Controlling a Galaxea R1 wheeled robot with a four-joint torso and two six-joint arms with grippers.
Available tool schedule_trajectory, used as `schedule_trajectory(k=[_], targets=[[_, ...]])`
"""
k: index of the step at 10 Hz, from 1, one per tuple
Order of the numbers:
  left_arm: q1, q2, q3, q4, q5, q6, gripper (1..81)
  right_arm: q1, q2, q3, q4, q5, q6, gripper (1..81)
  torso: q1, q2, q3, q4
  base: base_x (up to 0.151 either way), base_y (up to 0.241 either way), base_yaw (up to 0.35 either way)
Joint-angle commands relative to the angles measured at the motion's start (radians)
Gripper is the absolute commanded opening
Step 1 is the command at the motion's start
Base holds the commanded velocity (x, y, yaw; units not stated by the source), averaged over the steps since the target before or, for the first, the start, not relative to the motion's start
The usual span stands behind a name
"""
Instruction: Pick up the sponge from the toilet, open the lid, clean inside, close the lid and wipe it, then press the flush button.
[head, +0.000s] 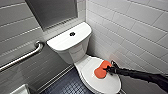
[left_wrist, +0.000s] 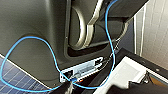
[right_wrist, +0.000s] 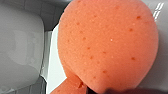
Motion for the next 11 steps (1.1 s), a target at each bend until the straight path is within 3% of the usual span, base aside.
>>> schedule_trajectory(k=[1, 6, 11], targets=[[0.037, -0.010, 0.026, 0.005, 0.044, 0.001, 81.1, 0.008, -0.222, 0.187, -0.006, 0.049, 0.011, 1.0, 0.000, 0.000, 0.000, 0.000, 0.000, 0.000, 0.000], [0.037, -0.008, 0.026, 0.007, 0.043, 0.002, 81.1, -0.147, -0.326, 0.271, -0.004, 0.147, 0.011, 1.0, 0.000, 0.000, 0.000, 0.000, 0.000, 0.000, 0.000], [0.035, -0.013, 0.032, 0.007, 0.040, 0.019, 81.1, -0.333, -0.501, 0.450, -0.013, 0.230, 0.010, 1.0, 0.000, 0.000, 0.000, 0.000, 0.000, 0.000, 0.000]])
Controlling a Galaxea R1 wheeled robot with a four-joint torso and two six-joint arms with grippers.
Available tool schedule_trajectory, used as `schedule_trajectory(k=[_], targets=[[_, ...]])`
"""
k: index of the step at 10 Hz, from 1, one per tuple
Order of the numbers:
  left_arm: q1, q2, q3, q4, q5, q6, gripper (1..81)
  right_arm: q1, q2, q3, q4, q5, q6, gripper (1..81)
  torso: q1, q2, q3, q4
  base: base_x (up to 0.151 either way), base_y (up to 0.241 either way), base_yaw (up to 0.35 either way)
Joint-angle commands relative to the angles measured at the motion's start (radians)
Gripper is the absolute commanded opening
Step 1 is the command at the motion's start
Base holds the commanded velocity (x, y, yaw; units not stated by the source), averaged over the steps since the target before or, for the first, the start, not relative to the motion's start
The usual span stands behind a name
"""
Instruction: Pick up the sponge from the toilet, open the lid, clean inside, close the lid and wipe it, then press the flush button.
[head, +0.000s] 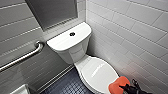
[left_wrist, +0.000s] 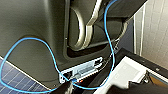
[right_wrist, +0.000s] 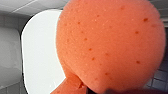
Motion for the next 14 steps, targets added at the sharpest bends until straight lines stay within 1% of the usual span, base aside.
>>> schedule_trajectory(k=[1, 3, 5, 6, 8, 11, 12, 14], targets=[[0.036, -0.015, 0.032, 0.004, 0.041, 0.011, 81.1, -0.071, -0.108, 0.078, -0.013, -0.031, -0.004, 1.0, 0.000, 0.000, 0.000, 0.000, 0.000, 0.000, 0.000], [0.036, -0.012, 0.029, 0.004, 0.034, 0.018, 81.1, -0.162, -0.132, 0.114, -0.017, -0.024, -0.010, 1.0, 0.000, 0.000, 0.000, 0.000, 0.000, 0.000, 0.000], [0.033, -0.015, 0.027, 0.004, -0.012, 0.030, 81.1, -0.182, -0.174, 0.190, -0.023, -0.024, -0.013, 1.0, 0.000, 0.000, 0.000, 0.000, 0.000, 0.000, 0.000], [0.033, -0.014, 0.026, 0.004, -0.014, 0.030, 81.1, -0.176, -0.194, 0.234, -0.031, -0.027, -0.019, 1.0, 0.000, 0.000, 0.000, 0.000, 0.000, 0.000, 0.000], [0.031, -0.011, 0.026, 0.004, -0.014, 0.041, 81.1, -0.136, -0.217, 0.325, -0.060, -0.048, -0.022, 1.0, 0.000, -0.001, 0.000, 0.000, 0.000, 0.000, 0.000], [0.027, -0.003, 0.024, 0.004, -0.014, 0.046, 81.1, -0.073, -0.232, 0.394, -0.062, -0.091, -0.022, 1.0, 0.000, -0.001, 0.000, 0.000, 0.000, 0.000, 0.000], [0.025, -0.001, 0.024, 0.004, -0.014, 0.046, 81.1, -0.029, -0.226, 0.399, -0.062, -0.120, -0.022, 1.0, 0.000, -0.001, 0.000, 0.000, 0.000, 0.000, 0.000], [0.024, 0.002, 0.024, 0.004, -0.014, 0.046, 81.1, 0.098, -0.157, 0.361, -0.049, -0.218, -0.021, 1.0, 0.000, -0.001, 0.000, 0.000, 0.000, 0.000, 0.000]])
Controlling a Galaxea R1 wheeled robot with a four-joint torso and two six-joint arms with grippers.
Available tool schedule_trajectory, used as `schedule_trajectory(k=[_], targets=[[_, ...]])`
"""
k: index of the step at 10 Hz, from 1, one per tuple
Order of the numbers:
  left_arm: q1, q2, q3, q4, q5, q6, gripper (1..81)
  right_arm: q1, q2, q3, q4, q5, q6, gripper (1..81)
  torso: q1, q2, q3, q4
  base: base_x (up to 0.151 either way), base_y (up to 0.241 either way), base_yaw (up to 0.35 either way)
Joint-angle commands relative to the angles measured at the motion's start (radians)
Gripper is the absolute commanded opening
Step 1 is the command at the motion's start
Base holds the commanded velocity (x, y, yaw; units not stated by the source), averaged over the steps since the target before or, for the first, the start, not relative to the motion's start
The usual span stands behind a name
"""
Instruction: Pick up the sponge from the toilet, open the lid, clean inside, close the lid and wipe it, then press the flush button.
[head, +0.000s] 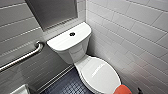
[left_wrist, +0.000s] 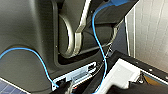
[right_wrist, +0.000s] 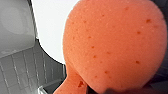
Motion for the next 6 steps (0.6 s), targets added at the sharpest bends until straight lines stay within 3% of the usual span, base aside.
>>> schedule_trajectory(k=[1, 6], targets=[[0.029, -0.009, 0.023, 0.004, 0.037, 0.002, 81.1, 0.215, 0.064, -0.037, -0.008, -0.201, 0.002, 1.0, 0.000, 0.000, 0.000, 0.000, 0.000, 0.000, 0.000], [0.023, -0.009, 0.020, 0.003, 0.037, 0.002, 81.1, 0.433, 0.334, -0.315, -0.020, -0.420, 0.014, 1.0, 0.000, 0.000, 0.000, 0.000, 0.000, 0.000, 0.000]])
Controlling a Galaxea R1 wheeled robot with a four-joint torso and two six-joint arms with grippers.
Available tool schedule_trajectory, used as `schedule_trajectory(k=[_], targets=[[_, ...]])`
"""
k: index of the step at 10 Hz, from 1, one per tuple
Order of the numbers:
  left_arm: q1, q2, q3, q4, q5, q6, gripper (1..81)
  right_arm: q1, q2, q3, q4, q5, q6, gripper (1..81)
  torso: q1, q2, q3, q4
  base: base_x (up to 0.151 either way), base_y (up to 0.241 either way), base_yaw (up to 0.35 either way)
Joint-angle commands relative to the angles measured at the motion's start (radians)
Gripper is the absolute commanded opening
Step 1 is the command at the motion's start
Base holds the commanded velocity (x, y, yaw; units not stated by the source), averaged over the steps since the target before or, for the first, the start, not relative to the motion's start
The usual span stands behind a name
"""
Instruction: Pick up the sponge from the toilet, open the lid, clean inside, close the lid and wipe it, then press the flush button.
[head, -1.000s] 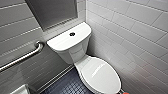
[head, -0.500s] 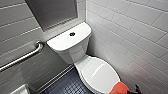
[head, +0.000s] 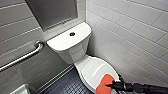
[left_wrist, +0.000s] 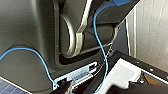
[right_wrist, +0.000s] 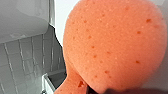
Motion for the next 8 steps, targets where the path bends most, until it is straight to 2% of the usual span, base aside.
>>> schedule_trajectory(k=[1, 4, 6, 8], targets=[[0.022, -0.009, 0.023, 0.001, 0.038, 0.001, 81.1, 0.259, 0.092, -0.156, -0.016, -0.229, 0.013, 1.0, 0.000, 0.000, 0.000, 0.000, 0.000, 0.000, 0.000], [0.022, -0.003, 0.011, -0.002, 0.038, 0.001, 81.1, 0.372, 0.221, -0.271, -0.021, -0.303, 0.018, 1.0, 0.000, 0.000, 0.000, 0.000, 0.000, 0.000, 0.000], [0.022, -0.002, 0.011, -0.005, 0.038, 0.001, 81.1, 0.397, 0.324, -0.366, -0.034, -0.321, 0.018, 1.0, 0.000, 0.000, 0.000, 0.000, 0.000, 0.000, 0.000], [0.022, -0.002, 0.003, -0.013, 0.038, -0.001, 81.1, 0.397, 0.410, -0.481, -0.064, -0.309, 0.016, 1.0, 0.000, 0.000, 0.000, 0.000, 0.000, 0.000, 0.000]])
